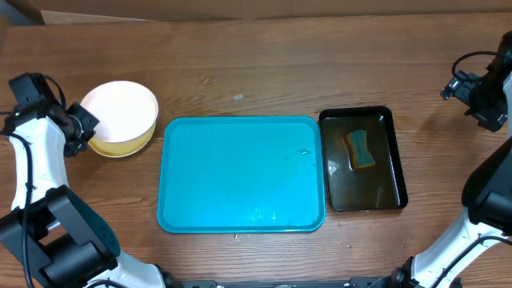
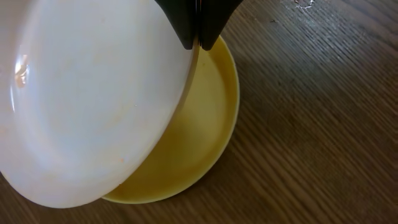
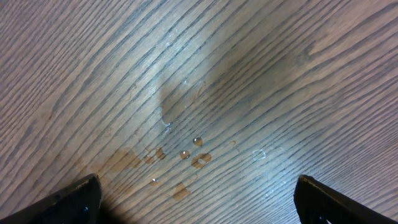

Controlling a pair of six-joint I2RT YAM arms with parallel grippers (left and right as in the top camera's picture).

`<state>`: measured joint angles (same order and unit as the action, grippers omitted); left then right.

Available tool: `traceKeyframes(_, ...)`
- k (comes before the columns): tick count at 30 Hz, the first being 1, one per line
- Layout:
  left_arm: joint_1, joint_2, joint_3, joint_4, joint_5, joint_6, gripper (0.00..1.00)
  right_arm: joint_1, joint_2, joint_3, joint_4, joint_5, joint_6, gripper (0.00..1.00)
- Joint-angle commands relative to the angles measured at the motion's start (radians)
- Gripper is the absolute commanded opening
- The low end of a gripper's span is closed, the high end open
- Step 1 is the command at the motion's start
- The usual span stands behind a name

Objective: Clean dirty plates on tray and stack at the side
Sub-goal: 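Lower the white plate onto the yellow plate and open the left gripper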

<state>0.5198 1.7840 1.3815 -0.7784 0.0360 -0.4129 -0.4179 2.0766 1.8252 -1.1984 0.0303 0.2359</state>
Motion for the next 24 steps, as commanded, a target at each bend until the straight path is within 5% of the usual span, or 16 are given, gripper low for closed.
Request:
traceKeyframes(1, 0.010, -0.008, -0.021, 0.025, -0.028, -0.018, 0.04, 0.002, -0.021, 0.014, 0.001, 0.002, 0.003, 1.00)
traceKeyframes(13, 0.016, -0.006, -0.021, 0.058, -0.069, -0.018, 0.08, 0.002, -0.021, 0.014, 0.001, 0.002, 0.003, 1.00)
traceKeyframes(14, 0.016, -0.006, -0.021, 0.058, -0.069, -0.018, 0.17, 0.002, -0.021, 0.014, 0.001, 0.002, 0.003, 1.00)
traceKeyframes(16, 0.016, -0.006, -0.021, 0.057, -0.049, -0.008, 0.66, 0.002, -0.021, 0.014, 0.001, 0.002, 0.003, 1.00)
traceKeyframes(24, -0.026, -0.006, -0.021, 0.082, 0.319, 0.195, 0.83, 0.002, -0.021, 0.014, 0.001, 0.002, 0.003, 1.00)
